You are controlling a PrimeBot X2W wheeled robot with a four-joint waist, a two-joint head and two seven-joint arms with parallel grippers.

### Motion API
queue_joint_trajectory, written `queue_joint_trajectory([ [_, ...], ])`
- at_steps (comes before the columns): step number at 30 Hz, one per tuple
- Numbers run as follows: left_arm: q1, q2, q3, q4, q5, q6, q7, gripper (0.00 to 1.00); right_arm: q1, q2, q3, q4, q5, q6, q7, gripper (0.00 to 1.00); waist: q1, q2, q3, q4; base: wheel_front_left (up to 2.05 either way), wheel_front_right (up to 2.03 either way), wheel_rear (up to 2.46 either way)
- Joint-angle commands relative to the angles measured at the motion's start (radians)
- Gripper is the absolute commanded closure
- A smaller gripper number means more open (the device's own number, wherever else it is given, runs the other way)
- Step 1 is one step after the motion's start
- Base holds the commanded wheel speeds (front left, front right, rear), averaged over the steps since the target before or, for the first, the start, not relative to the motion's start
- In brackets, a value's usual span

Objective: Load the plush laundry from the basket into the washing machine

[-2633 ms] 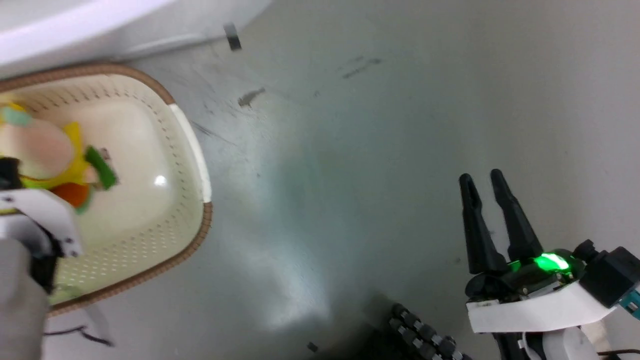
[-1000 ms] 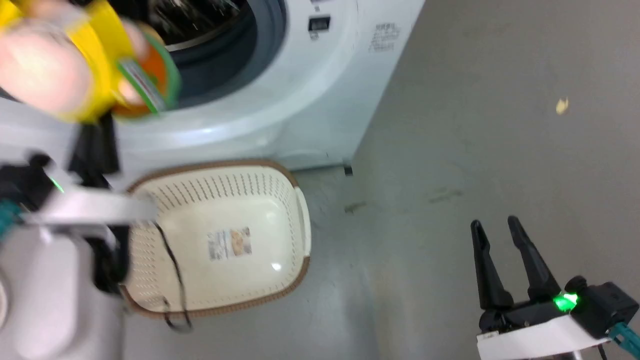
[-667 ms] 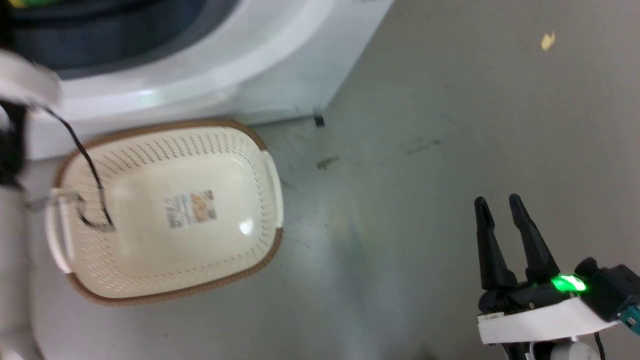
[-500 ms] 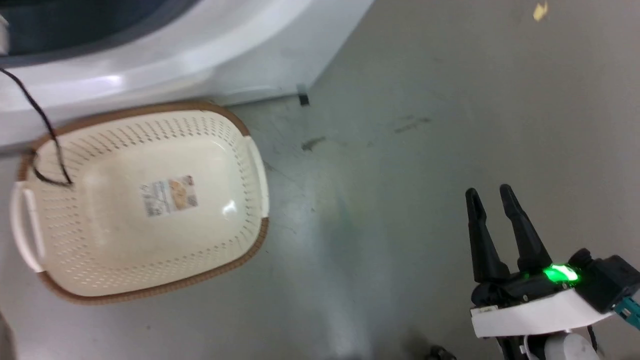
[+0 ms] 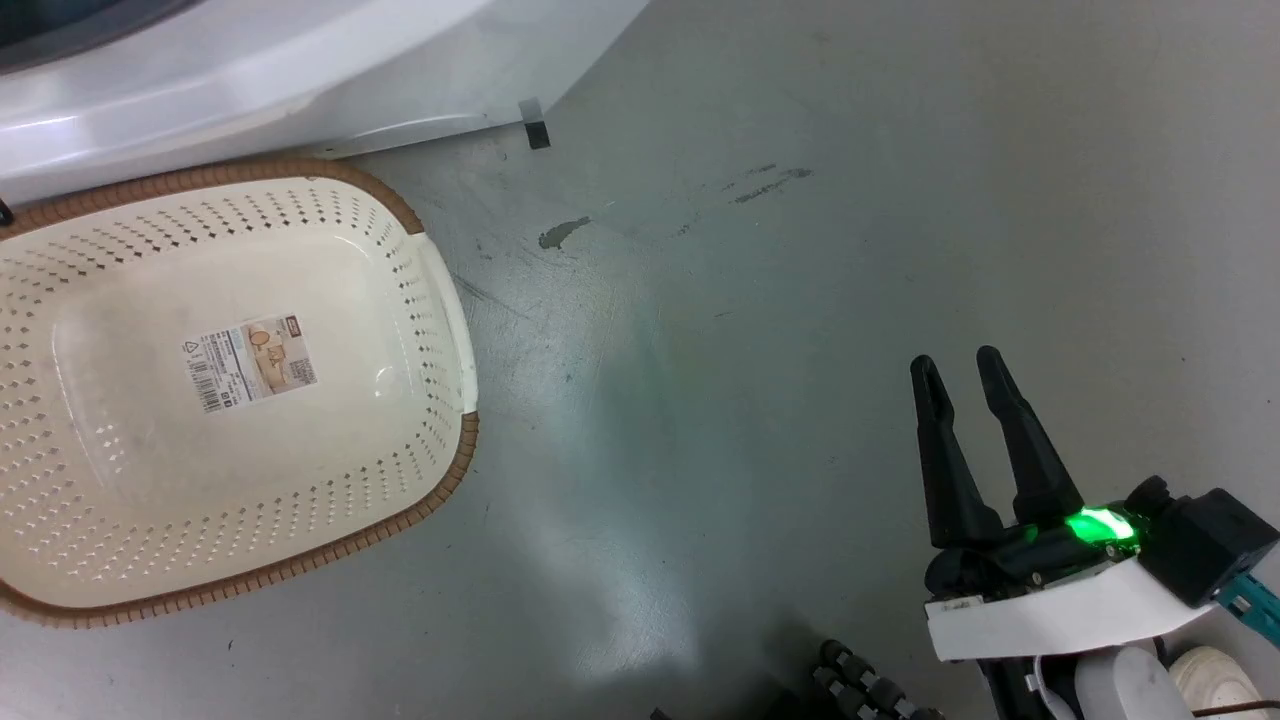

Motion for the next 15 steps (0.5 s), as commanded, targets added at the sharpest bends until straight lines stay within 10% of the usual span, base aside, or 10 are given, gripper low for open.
queue_joint_trajectory([
  [1, -0.025, 0.006, -0.008, 0.023, 0.010, 0.005, 0.003, 1.00, -0.018, 0.000, 0.003, -0.001, 0.005, 0.001, -0.005, 0.00, -0.0001, -0.0001, 0.002, -0.002, 0.00, 0.00, 0.00],
  [8, -0.041, -0.001, -0.026, 0.112, 0.010, 0.009, -0.016, 1.00, -0.023, 0.000, -0.009, -0.001, 0.000, 0.001, -0.005, 0.00, -0.0001, -0.0001, -0.012, 0.007, 0.00, 0.00, 0.00],
  [9, -0.038, -0.004, -0.030, 0.121, 0.010, 0.008, -0.025, 0.93, -0.023, 0.000, -0.012, 0.000, -0.004, 0.001, -0.005, 0.00, -0.0001, -0.0001, -0.017, 0.012, 0.00, 0.00, 0.00],
  [10, -0.034, -0.006, -0.034, 0.130, 0.011, 0.007, -0.037, 0.00, -0.024, 0.000, -0.015, 0.001, -0.008, 0.001, -0.005, 0.00, -0.0001, -0.0001, -0.023, 0.016, 0.00, 0.00, 0.00],
  [15, 0.005, -0.027, -0.042, 0.186, -0.003, 0.000, -0.119, 0.00, -0.025, 0.000, -0.036, 0.004, -0.030, 0.001, -0.005, 0.00, -0.0001, -0.0001, -0.084, 0.043, 0.00, 0.00, 0.00],
])
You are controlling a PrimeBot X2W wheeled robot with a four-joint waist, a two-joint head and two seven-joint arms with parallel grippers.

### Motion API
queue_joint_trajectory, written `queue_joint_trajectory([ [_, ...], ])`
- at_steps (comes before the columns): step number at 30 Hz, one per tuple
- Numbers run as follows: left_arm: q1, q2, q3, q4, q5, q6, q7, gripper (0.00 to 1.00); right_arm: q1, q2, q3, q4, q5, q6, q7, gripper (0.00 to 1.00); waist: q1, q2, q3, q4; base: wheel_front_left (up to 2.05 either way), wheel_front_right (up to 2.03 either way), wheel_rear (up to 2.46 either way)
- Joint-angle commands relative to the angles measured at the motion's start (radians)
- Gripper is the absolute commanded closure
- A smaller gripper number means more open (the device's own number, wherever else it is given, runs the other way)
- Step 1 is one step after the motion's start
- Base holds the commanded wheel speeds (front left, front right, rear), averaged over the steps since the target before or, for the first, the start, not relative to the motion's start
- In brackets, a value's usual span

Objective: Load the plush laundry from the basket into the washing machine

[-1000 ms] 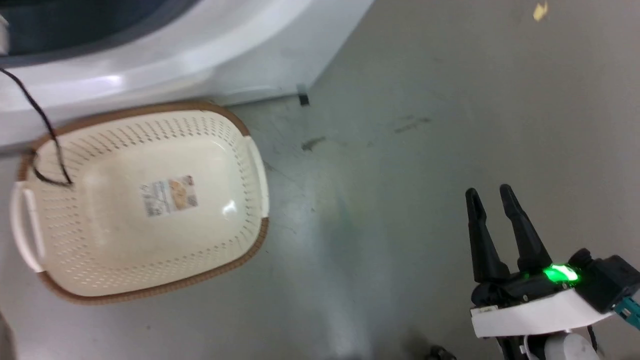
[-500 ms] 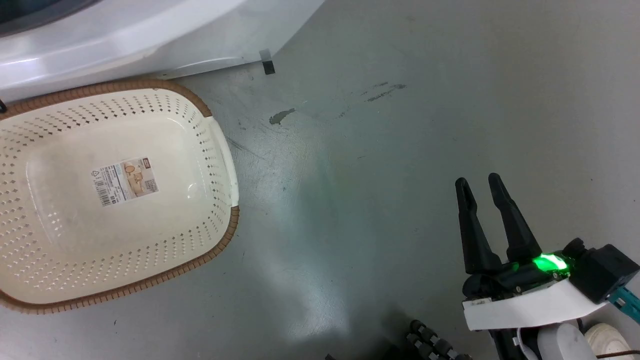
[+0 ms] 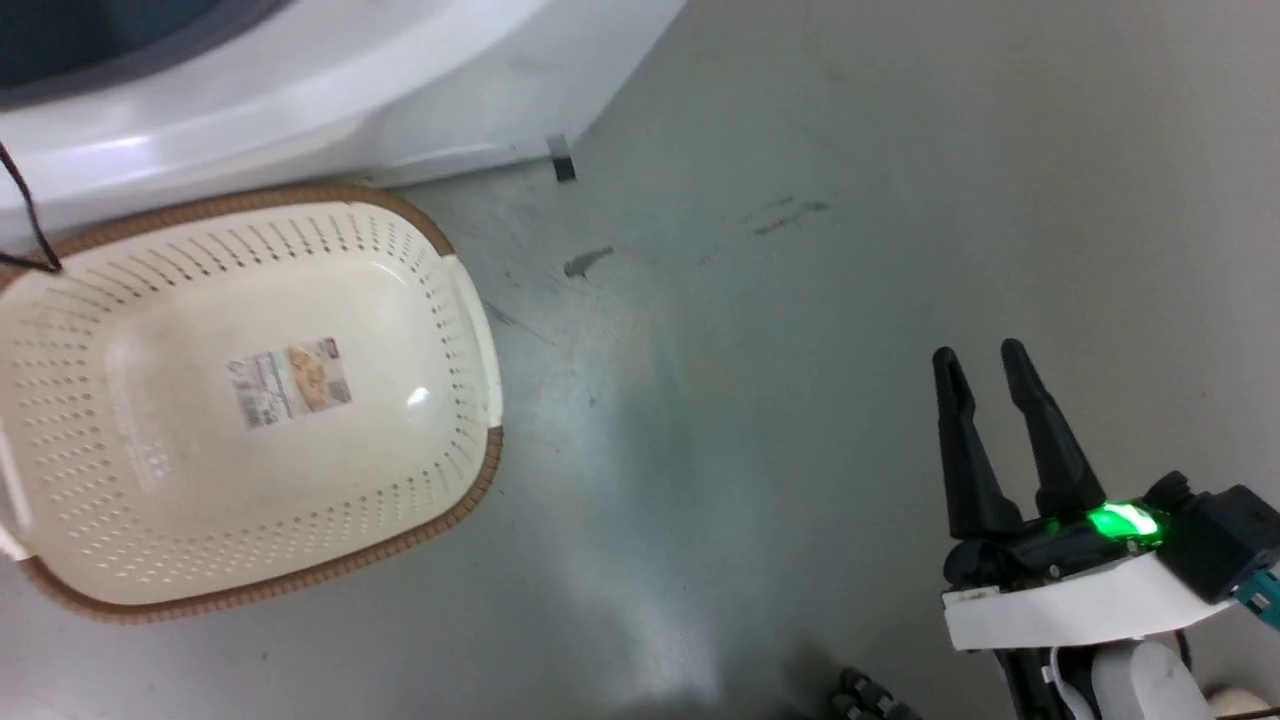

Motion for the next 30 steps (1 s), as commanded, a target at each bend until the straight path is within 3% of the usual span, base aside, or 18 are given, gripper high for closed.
queue_joint_trajectory([
  [1, 0.036, -0.009, -0.004, 0.023, -0.009, -0.005, -0.034, 0.00, -0.018, 0.000, -0.013, 0.003, -0.014, 0.001, -0.005, 0.00, -0.0001, 0.0000, -0.049, 0.024, 0.00, 0.00, 0.00],
  [9, 0.176, -0.118, -0.011, 0.058, -0.092, -0.024, -0.235, 0.00, 0.018, 0.000, -0.061, 0.025, -0.079, 0.001, -0.005, 0.00, -0.0001, 0.0000, -0.233, 0.103, 0.00, 0.00, 0.00],
  [15, 0.345, -0.189, -0.072, 0.011, -0.151, -0.028, -0.372, 0.00, 0.068, 0.000, -0.091, 0.041, -0.127, 0.001, -0.005, 0.00, -0.0001, 0.0000, -0.394, 0.171, 0.00, 0.00, 0.00],
  [20, 0.476, -0.213, -0.112, -0.103, -0.213, -0.028, -0.410, 0.00, 0.094, 0.000, -0.095, 0.048, -0.189, 0.001, -0.005, 0.00, -0.0001, 0.0000, -0.485, 0.212, 0.00, 0.00, 0.00],
  [24, 0.673, -0.224, -0.102, -0.314, -0.248, -0.025, -0.424, 0.00, 0.124, 0.000, -0.102, 0.050, -0.245, 0.001, -0.005, 0.00, -0.0001, 0.0000, -0.579, 0.261, 0.00, 0.00, 0.00],
  [25, 0.673, -0.224, -0.102, -0.314, -0.248, -0.025, -0.424, 0.00, 0.124, 0.000, -0.102, 0.050, -0.245, 0.001, -0.005, 0.00, -0.0001, 0.0000, -0.579, 0.261, 0.00, 0.00, 0.00],
  [26, 0.769, -0.228, -0.096, -0.404, -0.243, -0.007, -0.425, 0.00, 0.135, 0.000, -0.108, 0.045, -0.266, 0.001, -0.005, 0.00, -0.0001, 0.0000, -0.609, 0.278, 0.00, 0.00, 0.00],
  [30, 0.914, -0.235, -0.088, -0.541, -0.222, 0.036, -0.425, 0.00, 0.155, 0.000, -0.110, 0.038, -0.291, 0.001, -0.005, 0.00, -0.0001, 0.0000, -0.651, 0.301, 0.00, 0.00, 0.00],
])
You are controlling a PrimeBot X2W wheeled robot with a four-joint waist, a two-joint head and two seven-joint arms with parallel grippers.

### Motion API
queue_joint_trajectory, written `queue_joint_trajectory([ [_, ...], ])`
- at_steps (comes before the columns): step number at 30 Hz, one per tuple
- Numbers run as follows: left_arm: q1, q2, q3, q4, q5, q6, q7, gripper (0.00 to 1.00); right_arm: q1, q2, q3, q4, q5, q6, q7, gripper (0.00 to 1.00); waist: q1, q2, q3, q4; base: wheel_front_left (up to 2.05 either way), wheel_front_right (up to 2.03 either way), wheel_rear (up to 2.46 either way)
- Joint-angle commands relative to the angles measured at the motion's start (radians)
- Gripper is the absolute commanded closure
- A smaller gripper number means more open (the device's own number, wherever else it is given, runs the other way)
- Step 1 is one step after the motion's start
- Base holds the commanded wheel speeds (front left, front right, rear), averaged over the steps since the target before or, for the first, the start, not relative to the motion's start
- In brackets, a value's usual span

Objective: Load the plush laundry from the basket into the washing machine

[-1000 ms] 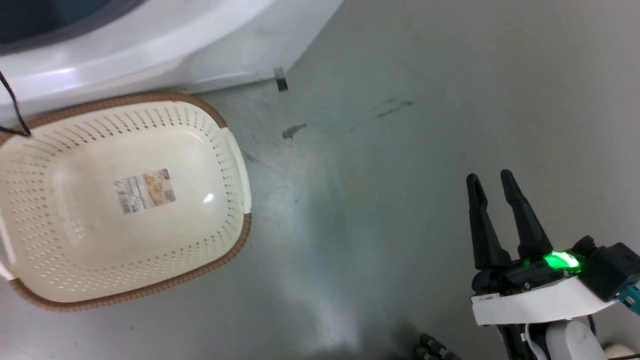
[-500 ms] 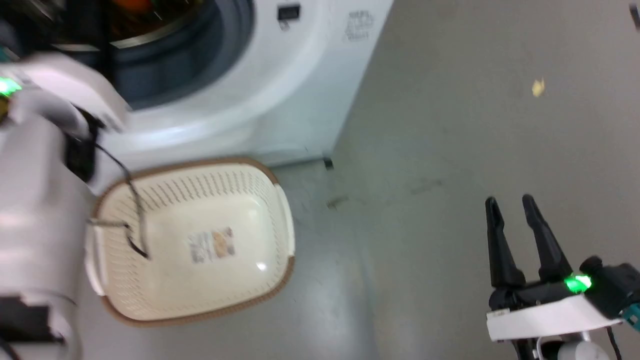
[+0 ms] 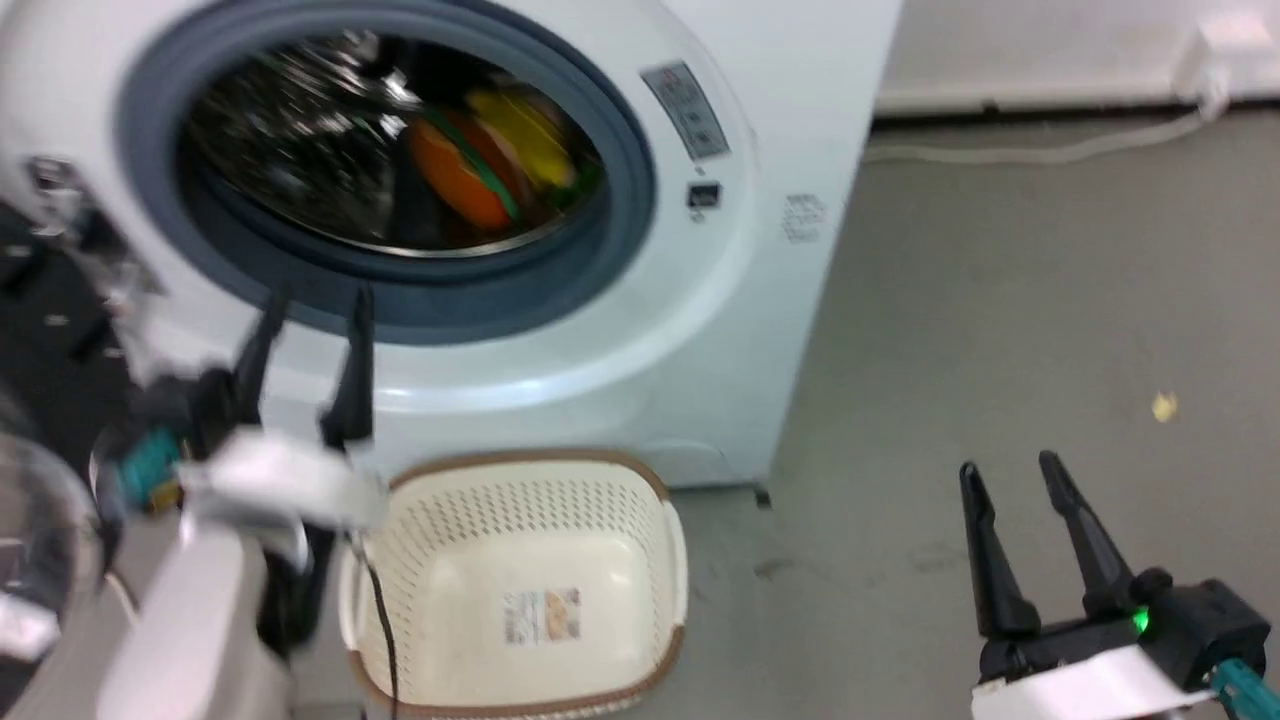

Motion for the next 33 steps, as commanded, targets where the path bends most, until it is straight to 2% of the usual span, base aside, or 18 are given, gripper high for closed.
queue_joint_trajectory([
  [1, 0.053, -0.008, 0.002, -0.037, 0.010, 0.014, -0.005, 0.00, 0.022, 0.000, 0.000, -0.005, -0.009, 0.001, -0.005, 0.00, 0.0003, 0.0000, -0.067, 0.055, 0.00, 0.00, 0.00],
  [4, 0.188, -0.024, 0.007, -0.143, 0.021, 0.045, -0.005, 0.00, 0.050, 0.000, -0.003, -0.006, -0.012, 0.001, -0.005, 0.00, 0.0003, 0.0000, -0.098, 0.072, 0.00, 0.00, 0.00],
  [9, 0.370, -0.056, -0.002, -0.233, 0.037, 0.085, -0.005, 0.00, 0.098, 0.000, 0.006, 0.001, -0.027, 0.001, -0.005, 0.00, 0.0003, 0.0000, -0.134, 0.090, 0.00, 0.00, 0.00],
  [13, 0.453, -0.081, -0.038, -0.256, 0.084, 0.109, -0.005, 0.00, 0.130, 0.000, 0.008, -0.004, -0.027, 0.001, -0.005, 0.00, 0.0003, 0.0000, -0.148, 0.106, 0.00, 0.00, 0.00],
  [19, 0.527, -0.124, -0.026, -0.261, 0.114, 0.146, -0.005, 0.00, 0.145, 0.000, 0.020, -0.003, -0.029, 0.001, -0.005, 0.00, 0.0003, 0.0000, -0.155, 0.121, 0.00, 0.00, 0.00],
  [27, 0.557, -0.152, 0.030, -0.255, 0.147, 0.154, -0.005, 0.00, 0.152, 0.000, 0.012, 0.007, -0.030, 0.001, -0.005, 0.00, 0.0003, 0.0000, -0.156, 0.146, 0.00, 0.00, 0.00],
  [31, 0.555, -0.168, 0.045, -0.256, 0.157, 0.126, -0.005, 0.00, 0.156, 0.000, 0.009, 0.016, -0.027, 0.001, -0.005, 0.00, 0.0003, 0.0000, -0.153, 0.155, 0.00, 0.00, 0.00],
  [32, 0.549, -0.163, 0.044, -0.253, 0.152, 0.125, 0.000, 1.00, 0.140, 0.000, 0.011, 0.015, -0.028, 0.000, 0.000, 1.00, 0.0003, 0.0000, -0.153, 0.154, 0.00, 0.00, 0.00],
  [33, 0.549, -0.165, 0.043, -0.253, 0.155, 0.123, 0.001, 1.00, 0.139, 0.000, 0.011, 0.016, -0.028, 0.000, 0.001, 1.00, 0.0004, 0.0000, -0.152, 0.155, 0.00, 0.00, 0.00],
])
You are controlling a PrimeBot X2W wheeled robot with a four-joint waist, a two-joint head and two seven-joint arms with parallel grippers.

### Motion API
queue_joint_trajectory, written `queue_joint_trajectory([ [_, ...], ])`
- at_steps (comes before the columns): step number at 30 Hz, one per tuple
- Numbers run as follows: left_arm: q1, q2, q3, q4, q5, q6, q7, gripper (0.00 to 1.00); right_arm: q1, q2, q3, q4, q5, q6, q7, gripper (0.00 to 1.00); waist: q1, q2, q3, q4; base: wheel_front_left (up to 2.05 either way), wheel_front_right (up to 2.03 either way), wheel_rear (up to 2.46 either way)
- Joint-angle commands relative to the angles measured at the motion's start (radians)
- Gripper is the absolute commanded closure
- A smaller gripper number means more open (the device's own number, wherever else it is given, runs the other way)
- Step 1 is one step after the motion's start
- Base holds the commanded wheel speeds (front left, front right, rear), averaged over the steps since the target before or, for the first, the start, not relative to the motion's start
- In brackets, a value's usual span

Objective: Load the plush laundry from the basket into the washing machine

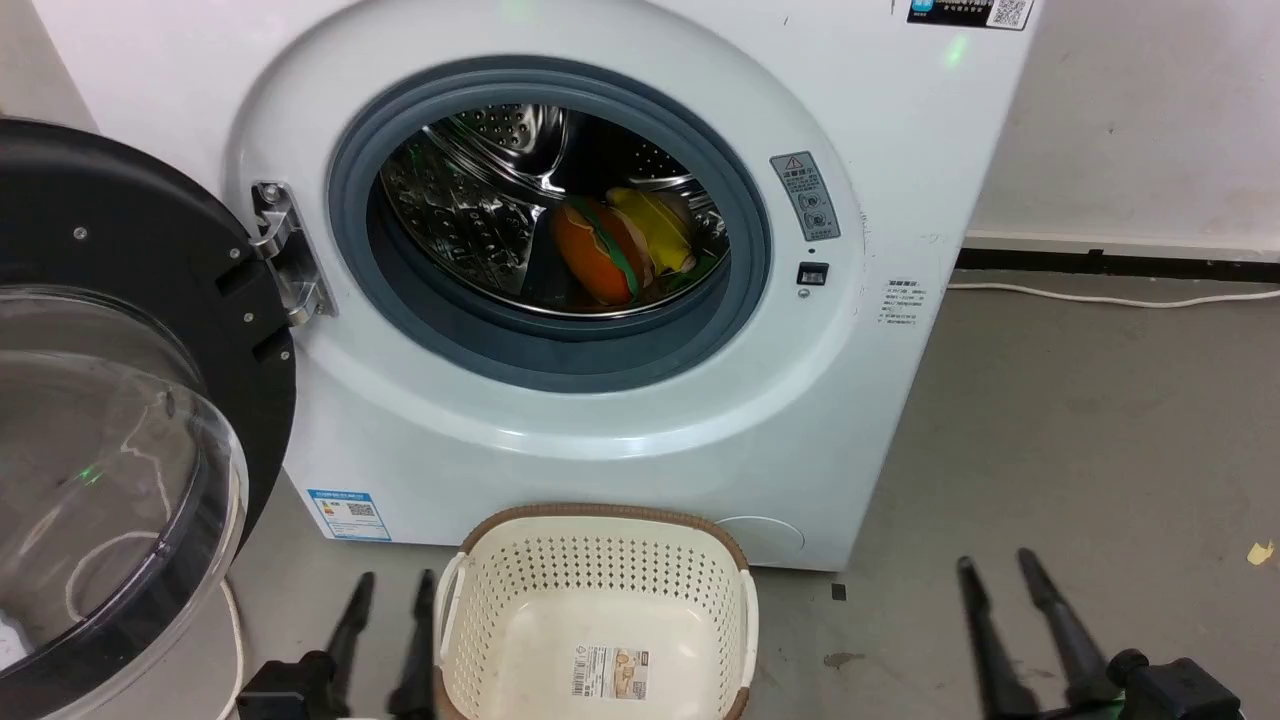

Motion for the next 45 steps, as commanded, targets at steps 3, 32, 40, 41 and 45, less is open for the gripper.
queue_joint_trajectory([
  [3, 0.000, 0.000, 0.000, -0.001, 0.001, 0.000, 0.002, 1.00, -0.001, 0.000, 0.000, 0.000, -0.001, 0.000, 0.001, 1.00, 0.0000, 0.0000, 0.000, 0.000, 0.00, 0.00, 0.00],
  [32, -0.019, -0.025, 0.033, -0.029, 0.070, -0.013, 0.061, 1.00, -0.035, 0.000, -0.014, 0.003, -0.038, 0.000, 0.061, 1.00, 0.0000, 0.0000, 0.006, -0.010, 0.00, 0.00, 0.00],
  [40, -0.024, -0.032, 0.042, -0.037, 0.089, -0.017, 0.078, 1.00, -0.045, 0.000, -0.017, 0.004, -0.049, 0.000, 0.077, 1.00, 0.0000, 0.0000, 0.007, -0.012, 0.00, 0.00, 0.00],
  [41, -0.024, -0.032, 0.042, -0.037, 0.089, -0.017, 0.078, 1.00, -0.045, 0.000, -0.017, 0.004, -0.049, 0.000, 0.077, 1.00, 0.0000, 0.0000, 0.007, -0.012, 0.00, 0.00, 0.00],
  [45, -0.027, -0.036, 0.048, -0.042, 0.100, -0.019, 0.088, 1.00, -0.051, 0.000, -0.019, 0.005, -0.055, 0.000, 0.088, 1.00, 0.0000, 0.0000, 0.008, -0.014, 0.00, 0.00, 0.00],
])
